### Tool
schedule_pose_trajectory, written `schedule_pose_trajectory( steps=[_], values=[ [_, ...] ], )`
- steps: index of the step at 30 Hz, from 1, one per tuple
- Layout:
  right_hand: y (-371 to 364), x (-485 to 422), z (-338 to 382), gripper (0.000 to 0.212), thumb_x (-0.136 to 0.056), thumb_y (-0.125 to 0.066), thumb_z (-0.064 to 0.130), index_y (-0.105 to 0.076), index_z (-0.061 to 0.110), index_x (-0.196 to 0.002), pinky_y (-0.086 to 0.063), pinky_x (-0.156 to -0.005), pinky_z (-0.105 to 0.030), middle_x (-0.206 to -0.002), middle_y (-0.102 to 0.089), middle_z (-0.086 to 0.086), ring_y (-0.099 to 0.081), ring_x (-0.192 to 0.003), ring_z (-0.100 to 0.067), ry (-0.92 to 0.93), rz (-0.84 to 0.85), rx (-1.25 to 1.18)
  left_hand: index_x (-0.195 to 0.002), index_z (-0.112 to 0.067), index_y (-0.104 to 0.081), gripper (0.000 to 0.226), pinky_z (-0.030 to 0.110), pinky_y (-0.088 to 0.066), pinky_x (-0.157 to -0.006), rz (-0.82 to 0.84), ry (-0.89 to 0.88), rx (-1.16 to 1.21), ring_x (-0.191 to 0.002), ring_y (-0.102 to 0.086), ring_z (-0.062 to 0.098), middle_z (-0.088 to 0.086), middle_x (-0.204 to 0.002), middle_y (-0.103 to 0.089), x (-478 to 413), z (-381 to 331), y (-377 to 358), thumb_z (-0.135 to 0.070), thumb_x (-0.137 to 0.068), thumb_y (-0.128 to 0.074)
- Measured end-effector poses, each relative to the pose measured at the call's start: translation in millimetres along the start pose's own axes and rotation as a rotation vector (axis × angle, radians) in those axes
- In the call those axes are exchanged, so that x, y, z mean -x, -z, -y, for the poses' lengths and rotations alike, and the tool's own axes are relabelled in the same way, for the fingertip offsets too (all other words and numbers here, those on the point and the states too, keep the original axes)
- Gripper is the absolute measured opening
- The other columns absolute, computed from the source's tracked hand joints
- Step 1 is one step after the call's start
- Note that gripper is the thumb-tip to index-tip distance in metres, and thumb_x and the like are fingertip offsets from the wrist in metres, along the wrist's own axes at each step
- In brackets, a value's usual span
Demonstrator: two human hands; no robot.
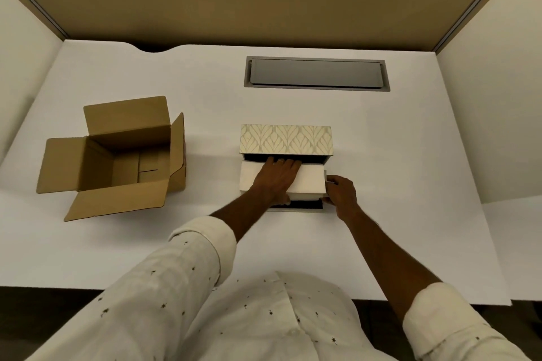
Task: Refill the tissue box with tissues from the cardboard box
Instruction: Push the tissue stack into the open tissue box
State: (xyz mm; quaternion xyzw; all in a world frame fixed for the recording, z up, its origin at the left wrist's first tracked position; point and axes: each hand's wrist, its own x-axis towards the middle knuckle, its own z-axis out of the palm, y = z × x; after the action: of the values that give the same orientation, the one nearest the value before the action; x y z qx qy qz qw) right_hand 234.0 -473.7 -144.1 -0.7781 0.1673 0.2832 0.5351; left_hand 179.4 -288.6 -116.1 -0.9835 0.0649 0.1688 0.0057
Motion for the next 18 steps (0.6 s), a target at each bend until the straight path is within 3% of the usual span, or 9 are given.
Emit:
schedule_pose_trajectory(
  steps=[8, 18],
  values=[
    [2.9, -3.4, -6.9, 0.021, -0.092, -0.064, 0.003, -0.07, 0.004, -0.113, -0.06, -0.088, -0.045, -0.114, -0.071, -0.021, -0.066, -0.096, -0.029, -0.024, 0.01, -0.018, -0.146, -0.013, -0.032, 0.103, 0.041, -0.042, -0.097, 0.053, 0.015, 0.093, -0.112, -0.058, 0.027, 0.009, -0.13, -0.058, -6.8, 5.4, -1.5, -0.05, -0.065, -0.084],
    [3.1, -6.0, -8.4, 0.025, -0.094, -0.064, 0.005, -0.069, 0.003, -0.118, -0.059, -0.086, -0.041, -0.116, -0.07, -0.02, -0.066, -0.103, -0.033, -0.027, 0.018, -0.036, -0.147, -0.017, -0.03, 0.107, 0.043, -0.046, -0.095, 0.078, 0.016, 0.118, -0.112, -0.059, 0.028, 0.009, -0.129, -0.059, -9.0, 8.3, 1.6, -0.053, -0.062, -0.085]
  ],
)
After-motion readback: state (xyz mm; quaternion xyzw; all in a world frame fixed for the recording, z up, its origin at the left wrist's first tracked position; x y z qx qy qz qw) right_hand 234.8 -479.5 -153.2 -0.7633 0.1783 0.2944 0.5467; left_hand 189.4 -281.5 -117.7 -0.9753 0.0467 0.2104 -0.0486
